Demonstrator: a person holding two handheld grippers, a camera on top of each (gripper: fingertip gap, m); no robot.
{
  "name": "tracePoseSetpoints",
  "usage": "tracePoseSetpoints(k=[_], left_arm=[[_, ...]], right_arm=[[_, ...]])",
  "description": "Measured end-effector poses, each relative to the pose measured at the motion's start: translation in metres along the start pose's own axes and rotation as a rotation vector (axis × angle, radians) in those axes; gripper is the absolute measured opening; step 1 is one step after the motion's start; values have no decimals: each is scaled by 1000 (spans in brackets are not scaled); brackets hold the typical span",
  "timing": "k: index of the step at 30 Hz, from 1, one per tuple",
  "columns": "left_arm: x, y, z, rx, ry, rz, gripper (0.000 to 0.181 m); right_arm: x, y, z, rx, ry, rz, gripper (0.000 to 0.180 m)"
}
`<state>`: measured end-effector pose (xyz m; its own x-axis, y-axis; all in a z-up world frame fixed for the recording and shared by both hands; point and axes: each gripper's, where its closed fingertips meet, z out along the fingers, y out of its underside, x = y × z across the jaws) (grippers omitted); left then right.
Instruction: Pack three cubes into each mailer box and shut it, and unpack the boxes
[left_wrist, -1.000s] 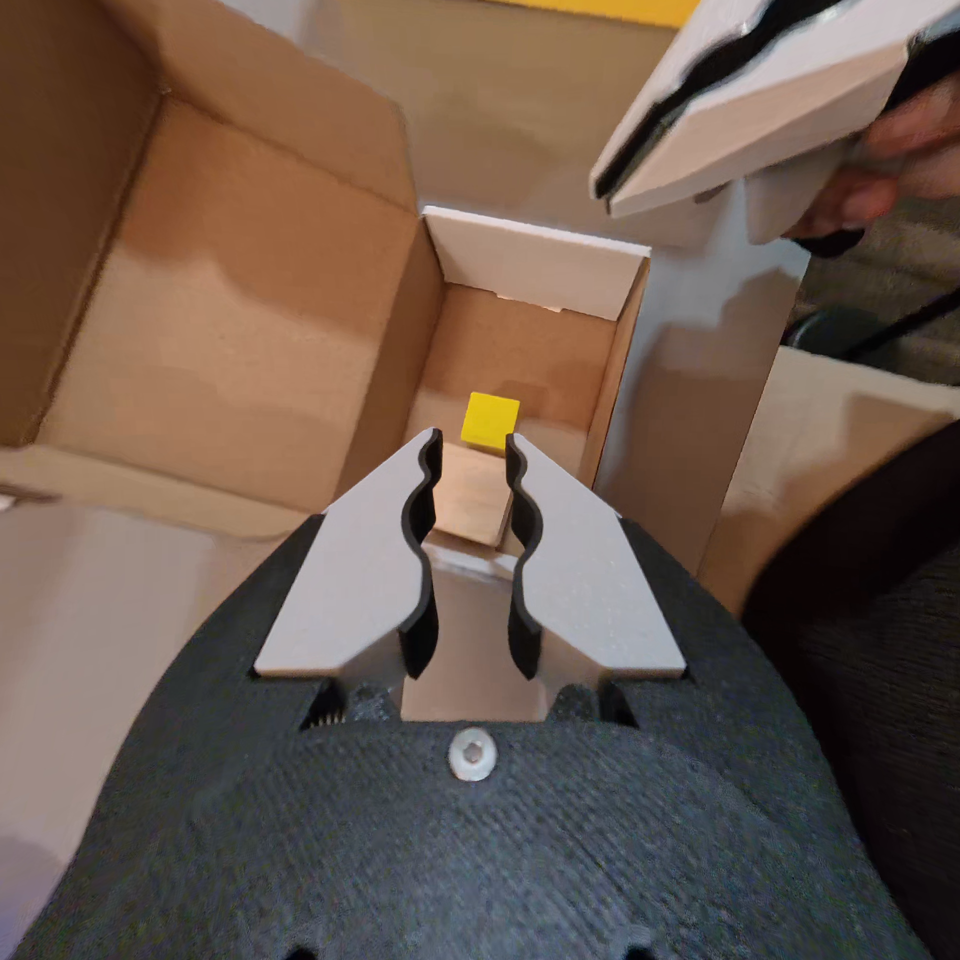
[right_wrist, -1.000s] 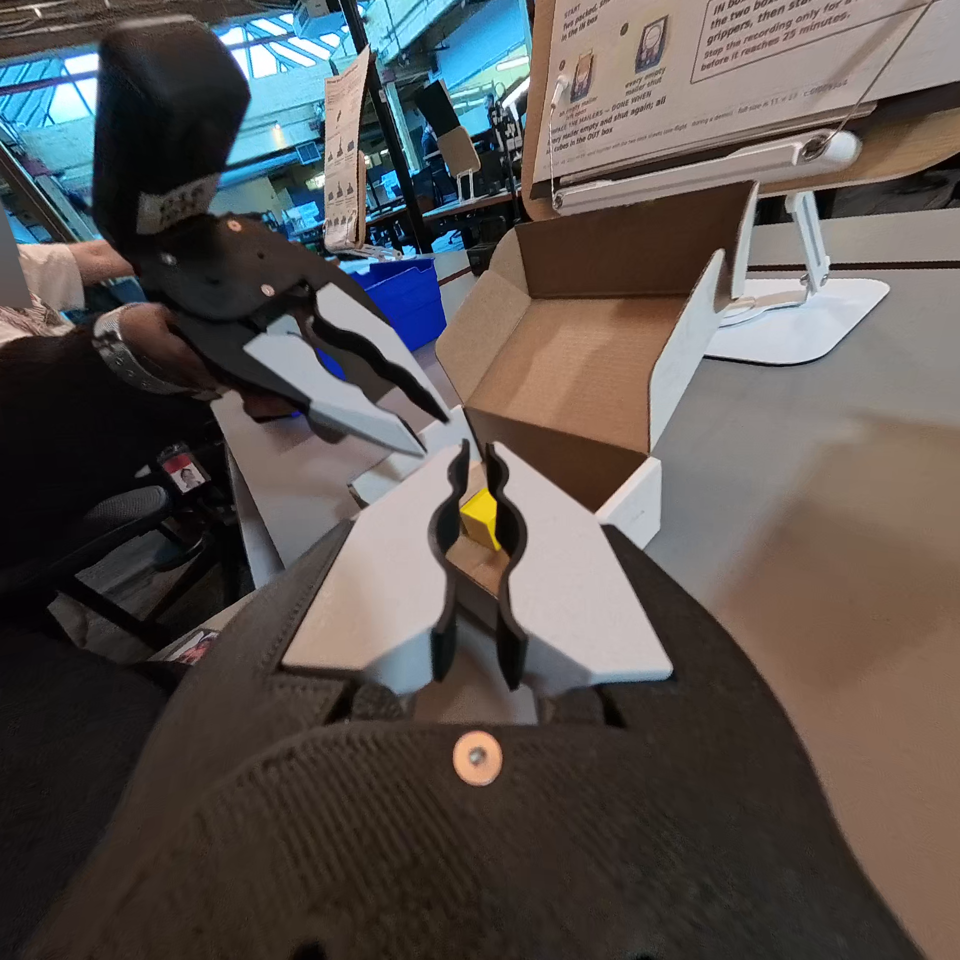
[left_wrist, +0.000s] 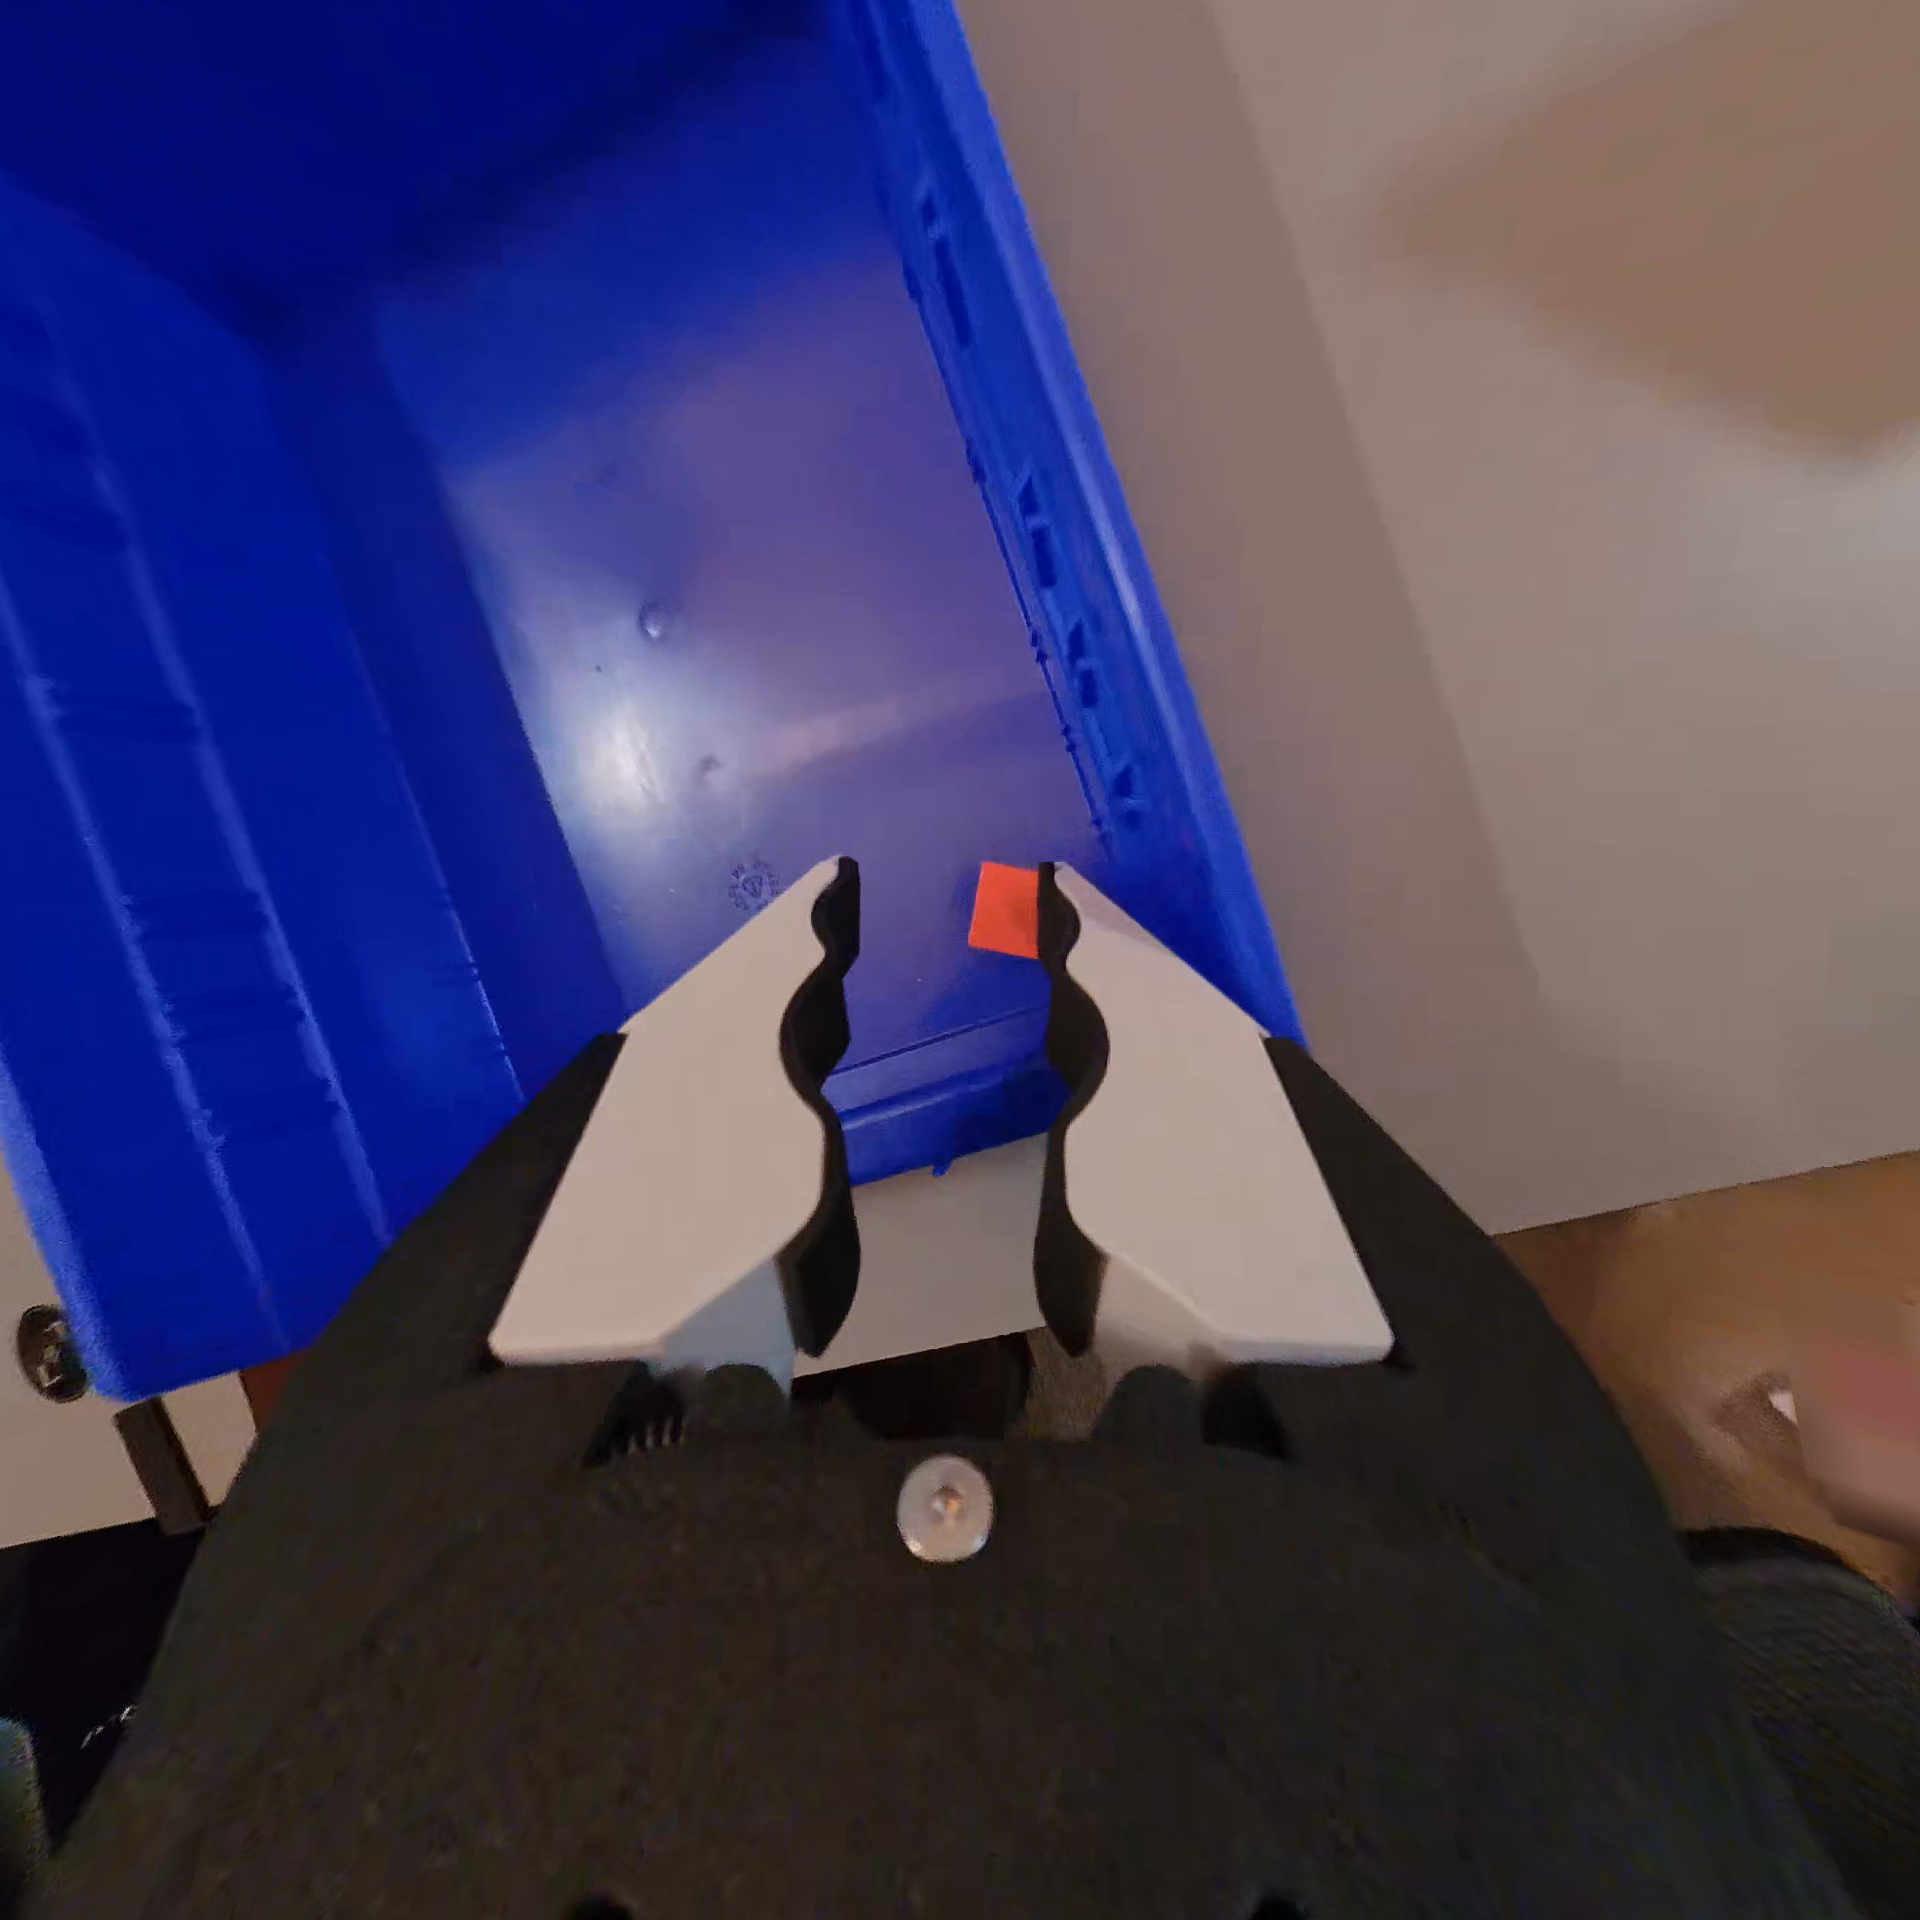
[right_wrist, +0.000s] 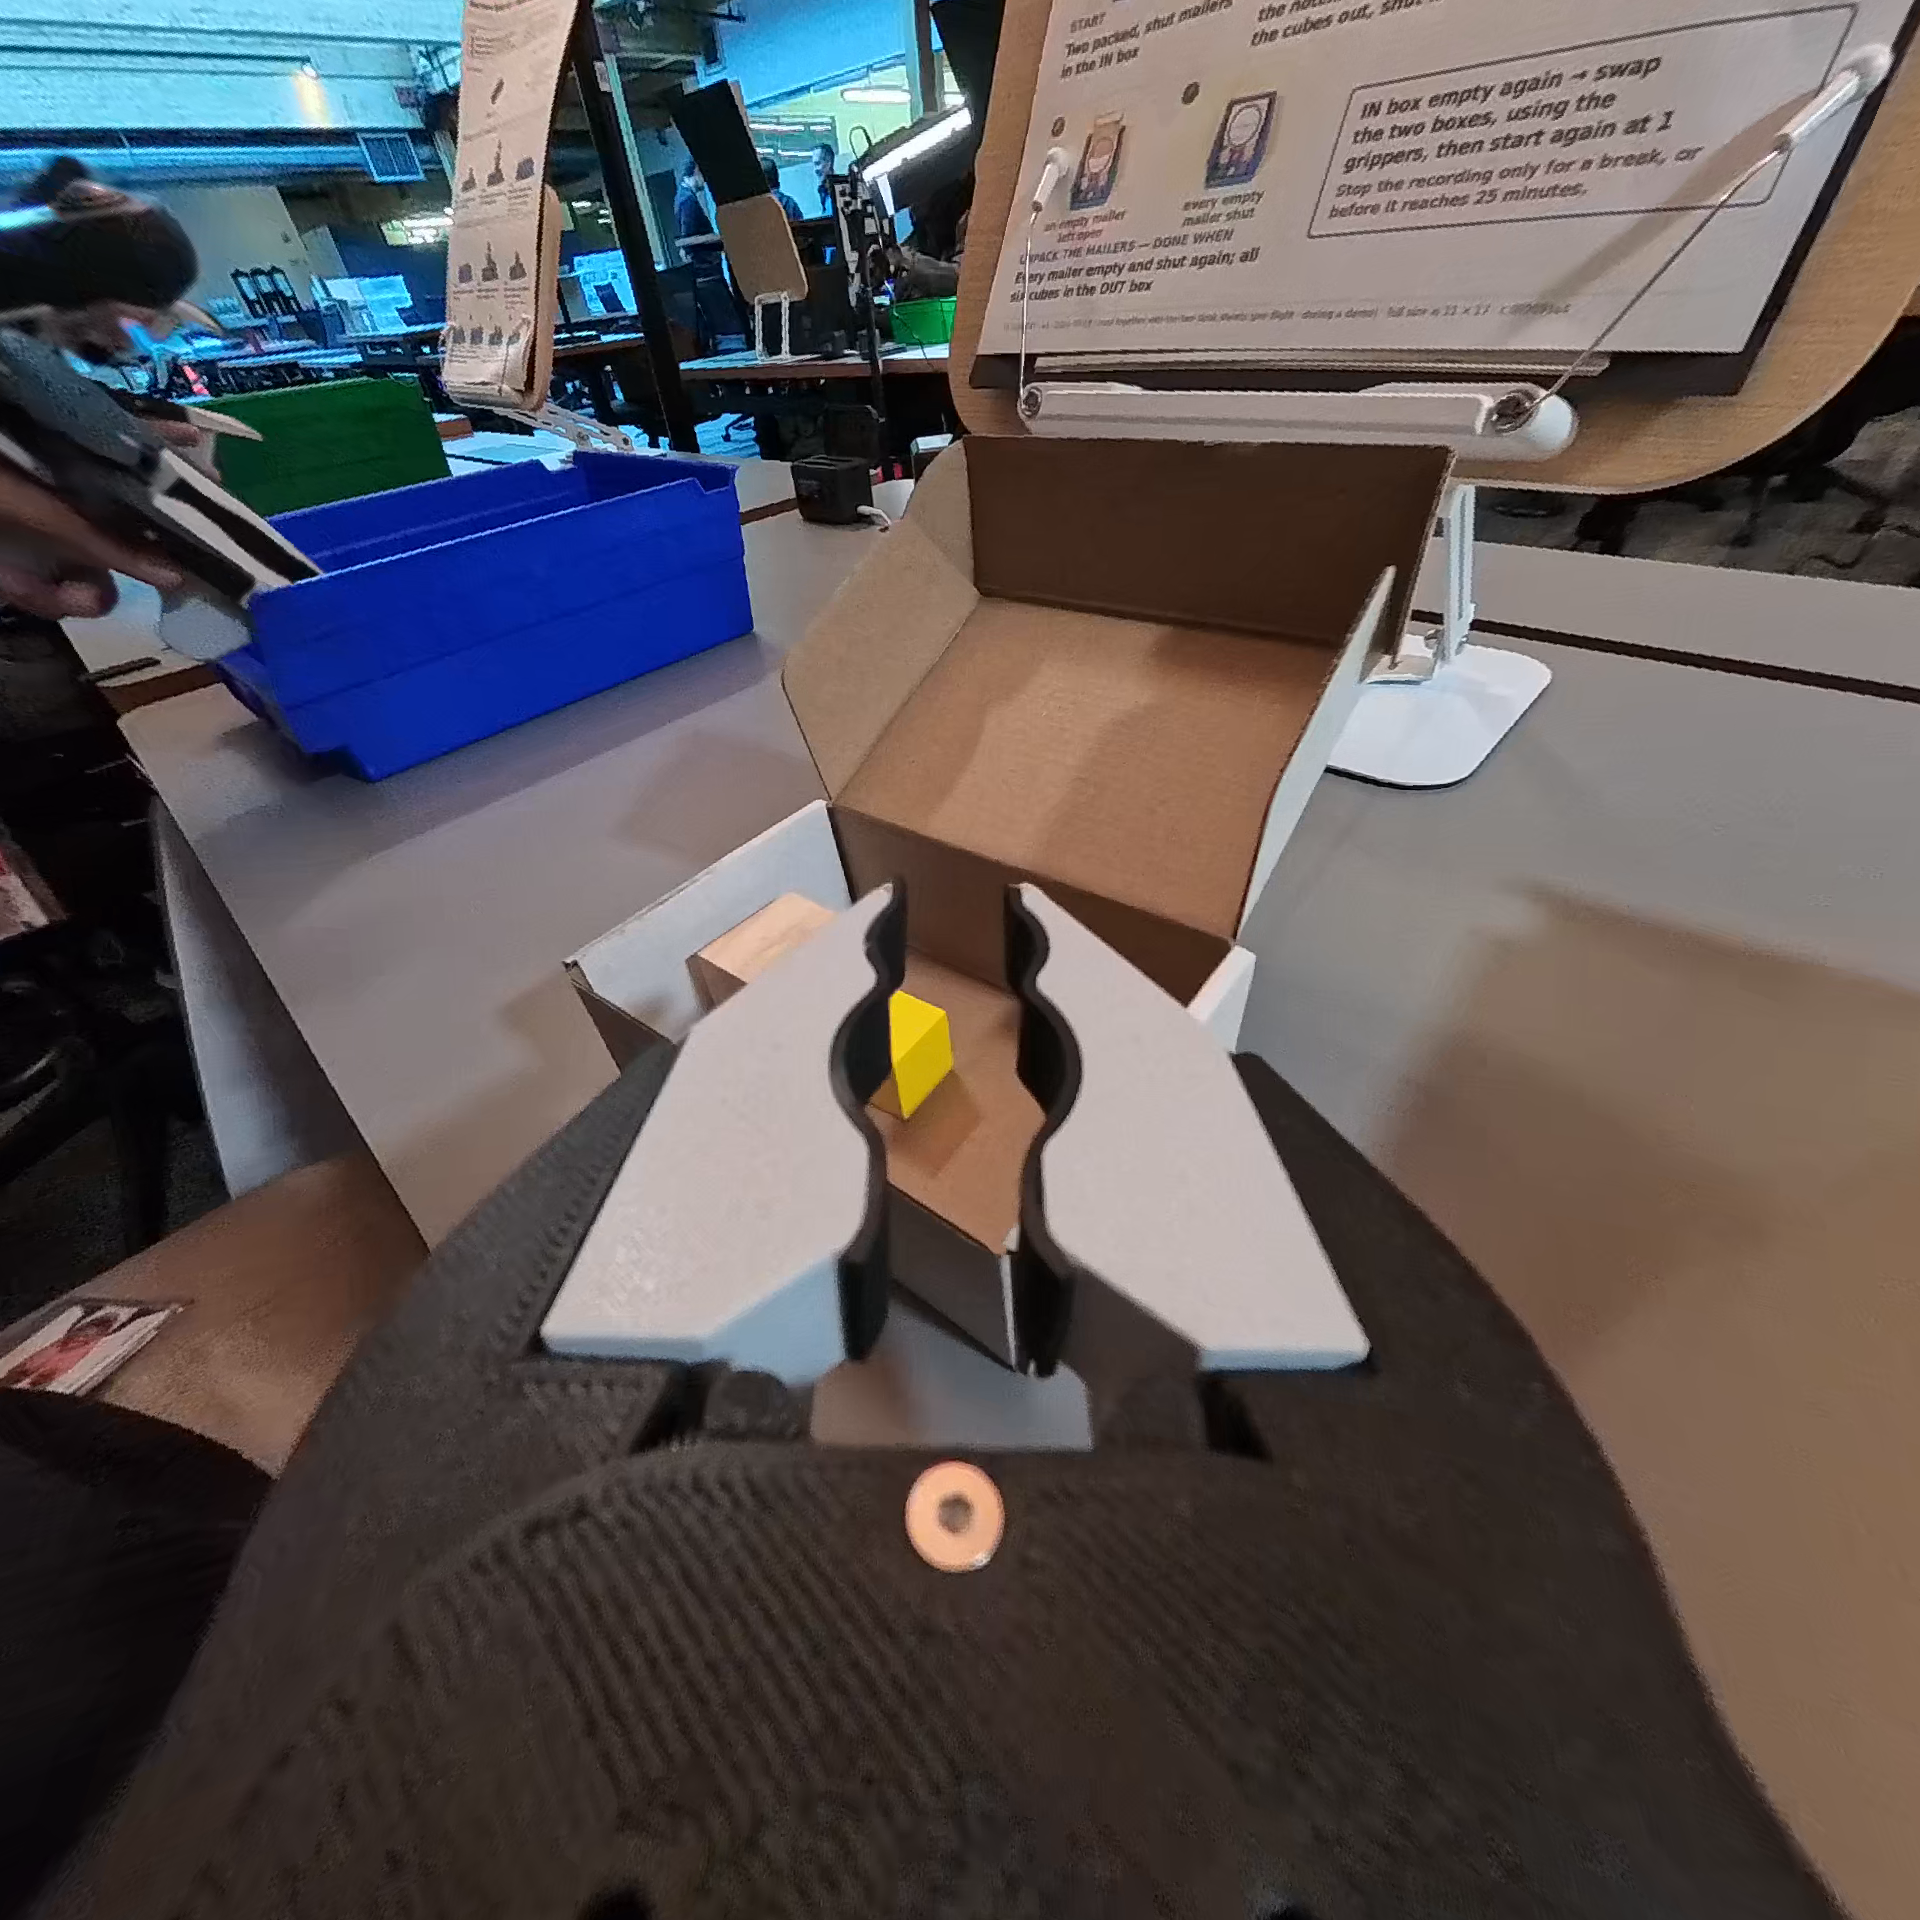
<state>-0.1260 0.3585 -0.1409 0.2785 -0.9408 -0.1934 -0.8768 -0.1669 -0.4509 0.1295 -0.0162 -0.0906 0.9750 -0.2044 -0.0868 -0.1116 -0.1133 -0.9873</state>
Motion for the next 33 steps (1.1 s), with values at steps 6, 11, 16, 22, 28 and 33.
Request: tracePoseSetpoints(k=[6,11,16,22,28,33], left_arm=[[-1,23,22,-237,212,45,39],[-10,23,28,-318,256,75,36],[-22,21,31,-330,174,115,16],[11,17,21,-293,365,114,36],[-8,37,34,-440,218,201,32],[-17,17,35,-346,201,127,10]], right_arm=[[0,0,0,-3,14,-49,17],[0,0,0,-5,14,-64,17],[1,1,-1,-5,11,-54,17],[1,2,0,-8,7,-54,17],[0,1,0,-7,7,-57,17],[1,1,-1,-6,7,-53,17]])
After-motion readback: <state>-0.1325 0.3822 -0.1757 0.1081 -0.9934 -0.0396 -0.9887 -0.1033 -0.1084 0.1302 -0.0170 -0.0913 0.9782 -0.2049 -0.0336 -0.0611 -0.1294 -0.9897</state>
